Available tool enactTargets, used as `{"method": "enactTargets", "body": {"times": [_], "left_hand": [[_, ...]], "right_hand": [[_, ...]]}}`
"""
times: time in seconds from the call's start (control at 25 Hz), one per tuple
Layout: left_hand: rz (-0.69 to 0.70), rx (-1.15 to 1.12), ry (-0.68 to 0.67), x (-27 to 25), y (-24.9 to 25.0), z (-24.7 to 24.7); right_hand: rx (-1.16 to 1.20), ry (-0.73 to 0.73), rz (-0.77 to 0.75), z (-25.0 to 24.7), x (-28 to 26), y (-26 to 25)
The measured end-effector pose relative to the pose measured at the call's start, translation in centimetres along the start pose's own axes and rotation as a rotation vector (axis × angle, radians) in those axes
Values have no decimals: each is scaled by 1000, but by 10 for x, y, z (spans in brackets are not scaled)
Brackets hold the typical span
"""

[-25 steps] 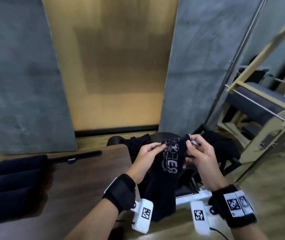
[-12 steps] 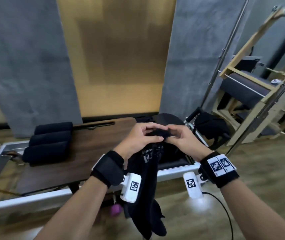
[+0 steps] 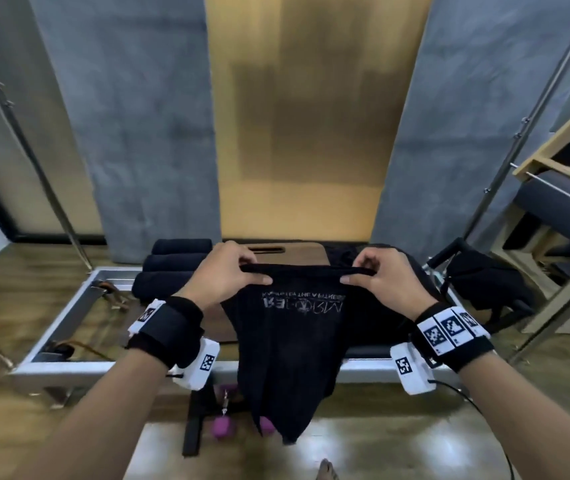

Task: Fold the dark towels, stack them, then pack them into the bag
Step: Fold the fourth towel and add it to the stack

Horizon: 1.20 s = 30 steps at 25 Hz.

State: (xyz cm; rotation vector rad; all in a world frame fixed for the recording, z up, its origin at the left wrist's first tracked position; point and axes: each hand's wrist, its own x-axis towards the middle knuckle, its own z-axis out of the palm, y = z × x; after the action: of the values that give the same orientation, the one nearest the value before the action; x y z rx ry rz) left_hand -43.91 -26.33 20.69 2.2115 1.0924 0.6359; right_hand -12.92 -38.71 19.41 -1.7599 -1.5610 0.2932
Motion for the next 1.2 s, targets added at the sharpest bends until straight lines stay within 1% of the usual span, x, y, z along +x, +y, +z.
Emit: {"method": "enactTargets", "body": {"times": [0.08,0.16,0.32,0.48,0.6,0.68,0.76,0.8,0.84,0.92,1.0,1.04,1.08,1.12,1.2], "left_hand": [[23,-96,57,-8,-19,-13],[29,-142,100,-16,-34,-23],[47,-177,156,-31,-61,-38],[32,-172,287,-38,-81,-48],[0,-210,371,-34,-89,-49],[-6,-273,371,-29,-94,-51],[8,-341,341,-21,-101,-57],[25,-338,342,-17,-104,-59],[39,-322,367,-12,-107,-61],[39,-253,486,2,-111,-60],[14,-210,605,21,-114,-53],[-13,-255,640,33,-116,-47],[-63,-353,653,47,-118,-39],[-143,-457,643,58,-119,-30],[-284,-618,594,89,-125,-10]], "right_hand": [[-43,-38,23,0,1,4],[-47,-76,25,-1,0,6],[-35,-75,-6,-7,-1,8],[28,79,45,-6,1,10],[23,153,15,-5,9,7],[42,157,10,-6,17,8],[70,176,29,-7,28,11],[89,193,35,-7,32,13],[104,216,38,-5,38,16],[154,269,54,3,51,21],[310,278,114,16,65,27],[419,258,156,23,75,31],[526,230,204,32,86,34],[614,195,249,40,95,37],[734,139,308,64,123,47]]}}
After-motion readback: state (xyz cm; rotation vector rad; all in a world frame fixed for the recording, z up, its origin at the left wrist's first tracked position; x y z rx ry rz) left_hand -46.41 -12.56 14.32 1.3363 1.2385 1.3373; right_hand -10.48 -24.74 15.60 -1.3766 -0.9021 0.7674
